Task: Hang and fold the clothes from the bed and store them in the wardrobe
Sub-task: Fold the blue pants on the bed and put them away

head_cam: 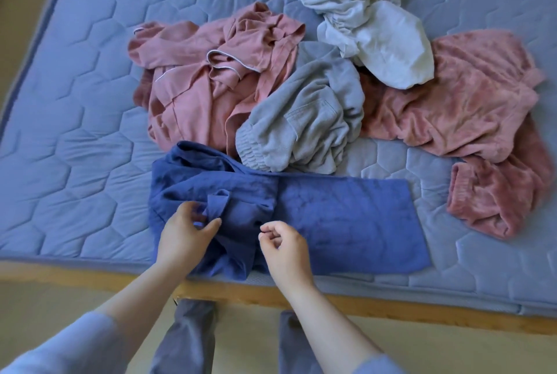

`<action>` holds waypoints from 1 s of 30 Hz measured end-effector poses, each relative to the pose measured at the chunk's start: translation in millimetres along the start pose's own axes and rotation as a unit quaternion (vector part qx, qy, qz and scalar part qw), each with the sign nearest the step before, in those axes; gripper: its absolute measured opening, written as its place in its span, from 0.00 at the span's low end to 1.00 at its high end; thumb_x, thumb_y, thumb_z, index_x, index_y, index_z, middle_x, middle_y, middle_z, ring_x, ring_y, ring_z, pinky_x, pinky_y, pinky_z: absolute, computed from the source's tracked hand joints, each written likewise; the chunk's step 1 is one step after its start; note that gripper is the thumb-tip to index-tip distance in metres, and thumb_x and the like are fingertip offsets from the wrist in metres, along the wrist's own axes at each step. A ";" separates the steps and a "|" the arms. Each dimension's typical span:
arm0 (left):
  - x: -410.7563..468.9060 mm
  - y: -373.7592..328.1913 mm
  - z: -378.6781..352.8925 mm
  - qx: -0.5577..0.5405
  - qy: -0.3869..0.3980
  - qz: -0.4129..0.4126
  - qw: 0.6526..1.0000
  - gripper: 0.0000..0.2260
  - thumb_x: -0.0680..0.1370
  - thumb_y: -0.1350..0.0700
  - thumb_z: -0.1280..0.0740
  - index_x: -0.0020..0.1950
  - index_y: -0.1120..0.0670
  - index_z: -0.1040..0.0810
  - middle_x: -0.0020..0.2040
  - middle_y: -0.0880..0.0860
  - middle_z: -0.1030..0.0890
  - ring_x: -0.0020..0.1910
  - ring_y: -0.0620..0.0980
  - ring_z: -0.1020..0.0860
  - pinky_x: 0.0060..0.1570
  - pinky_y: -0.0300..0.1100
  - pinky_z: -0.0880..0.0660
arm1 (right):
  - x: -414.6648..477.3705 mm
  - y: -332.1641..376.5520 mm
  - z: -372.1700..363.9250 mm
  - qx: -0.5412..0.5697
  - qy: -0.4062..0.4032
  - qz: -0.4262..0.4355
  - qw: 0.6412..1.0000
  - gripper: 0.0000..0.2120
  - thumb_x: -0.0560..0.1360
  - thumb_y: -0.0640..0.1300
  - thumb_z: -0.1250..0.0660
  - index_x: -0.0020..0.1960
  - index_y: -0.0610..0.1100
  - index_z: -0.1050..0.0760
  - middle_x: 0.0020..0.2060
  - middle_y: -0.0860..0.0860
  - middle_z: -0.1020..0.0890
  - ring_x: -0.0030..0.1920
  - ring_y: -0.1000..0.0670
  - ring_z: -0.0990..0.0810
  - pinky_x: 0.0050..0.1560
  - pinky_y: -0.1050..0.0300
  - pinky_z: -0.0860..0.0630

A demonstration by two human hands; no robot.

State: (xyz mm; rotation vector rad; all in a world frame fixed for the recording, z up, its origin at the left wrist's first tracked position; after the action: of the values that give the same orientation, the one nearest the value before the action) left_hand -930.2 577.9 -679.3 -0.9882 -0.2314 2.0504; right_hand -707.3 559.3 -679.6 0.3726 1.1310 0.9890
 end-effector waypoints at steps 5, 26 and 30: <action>5.5 -2.9 2.0 -0.036 0.030 -0.015 0.999 0.05 0.74 0.58 0.32 0.39 0.58 0.23 0.33 0.54 0.20 0.39 0.56 0.21 0.39 0.49 0.28 | 0.3 2.0 -13.4 0.006 -0.008 -0.016 1.000 0.07 0.78 0.44 0.35 0.53 0.47 0.20 0.44 0.53 0.19 0.43 0.57 0.22 0.45 0.63 0.23; -100.2 -160.2 -149.8 0.087 0.256 -0.353 0.896 0.03 0.75 0.60 0.37 0.43 0.56 0.24 0.42 0.48 0.24 0.44 0.50 0.26 0.43 0.42 0.30 | -6.1 -108.7 178.6 0.166 -0.253 -0.160 0.939 0.10 0.79 0.36 0.42 0.53 0.40 0.21 0.39 0.48 0.18 0.35 0.52 0.21 0.30 0.67 0.24; -89.0 -138.3 -159.8 0.145 0.243 -0.277 0.918 0.09 0.78 0.57 0.39 0.53 0.54 0.21 0.53 0.50 0.22 0.51 0.53 0.23 0.49 0.43 0.28 | -6.7 -129.7 189.9 0.156 -0.250 -0.176 0.939 0.09 0.78 0.36 0.40 0.51 0.42 0.21 0.40 0.47 0.17 0.36 0.51 0.21 0.37 0.56 0.22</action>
State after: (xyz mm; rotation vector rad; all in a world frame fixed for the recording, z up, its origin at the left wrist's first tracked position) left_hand -701.1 571.8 -670.9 -1.0616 0.0561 1.2379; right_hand -480.1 524.2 -686.0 0.6131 0.8425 0.3614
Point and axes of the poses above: each hand's wrist, its own x-axis towards the middle knuckle, its own z-axis out of the back of the hand, y = z × x, the point moved 9 cm from there along x, towards the middle knuckle
